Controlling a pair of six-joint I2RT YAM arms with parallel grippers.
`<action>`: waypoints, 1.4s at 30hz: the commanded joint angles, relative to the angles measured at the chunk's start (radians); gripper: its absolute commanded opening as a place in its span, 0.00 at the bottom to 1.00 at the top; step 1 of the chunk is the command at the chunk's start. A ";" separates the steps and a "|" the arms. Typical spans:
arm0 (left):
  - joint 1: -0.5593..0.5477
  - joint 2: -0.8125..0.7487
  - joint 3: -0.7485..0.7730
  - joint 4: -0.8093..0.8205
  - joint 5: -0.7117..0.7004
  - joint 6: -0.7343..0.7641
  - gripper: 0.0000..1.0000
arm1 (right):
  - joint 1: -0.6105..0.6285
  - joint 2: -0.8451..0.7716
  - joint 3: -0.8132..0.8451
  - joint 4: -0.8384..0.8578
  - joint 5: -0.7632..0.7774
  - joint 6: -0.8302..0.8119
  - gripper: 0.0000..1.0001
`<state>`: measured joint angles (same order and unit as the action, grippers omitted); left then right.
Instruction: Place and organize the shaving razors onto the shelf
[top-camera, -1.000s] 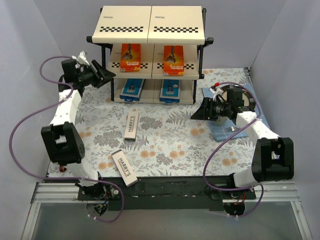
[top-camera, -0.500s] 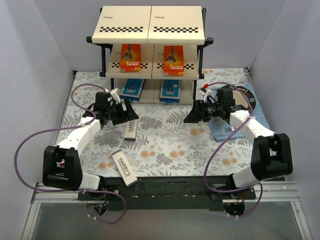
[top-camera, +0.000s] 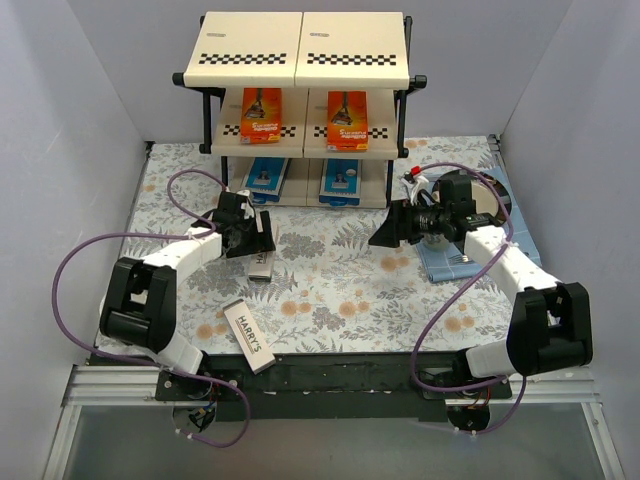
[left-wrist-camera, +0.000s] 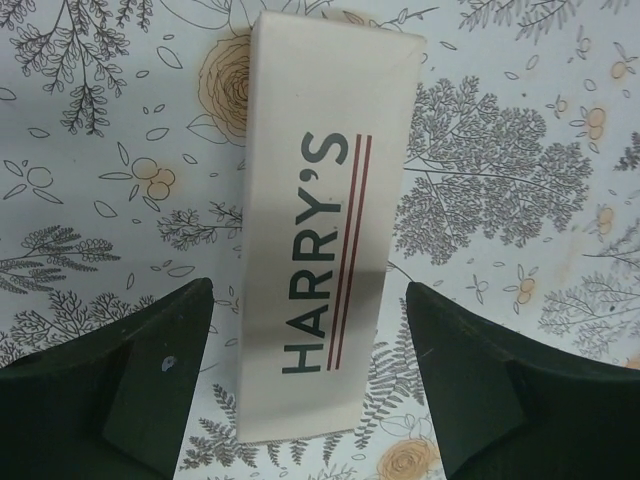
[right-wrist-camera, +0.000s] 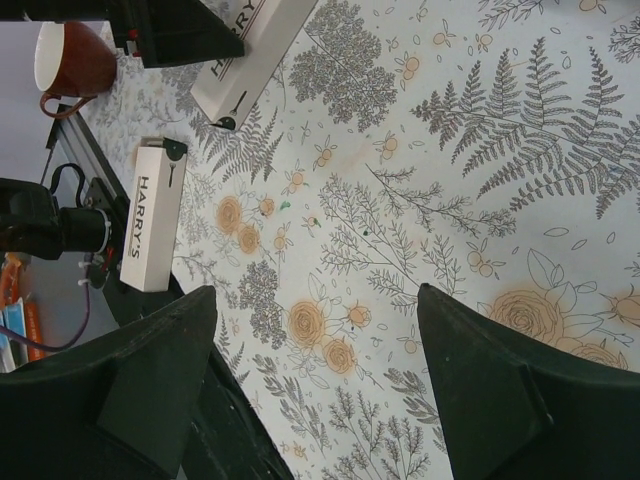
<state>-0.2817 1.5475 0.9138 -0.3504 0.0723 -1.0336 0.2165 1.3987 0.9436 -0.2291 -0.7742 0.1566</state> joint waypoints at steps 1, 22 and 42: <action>-0.014 0.025 0.023 0.037 -0.039 0.033 0.77 | 0.001 -0.035 -0.026 0.036 -0.008 -0.011 0.88; -0.154 0.112 0.020 0.007 0.288 -0.377 0.48 | 0.000 -0.040 -0.031 -0.113 0.265 -0.114 0.84; 0.012 -0.132 0.108 -0.094 0.227 -0.319 0.89 | 0.466 0.277 0.273 -0.186 0.728 0.102 0.99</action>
<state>-0.3450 1.4574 1.0149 -0.3885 0.3668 -1.4006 0.6155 1.5547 1.1114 -0.3862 -0.1986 0.1299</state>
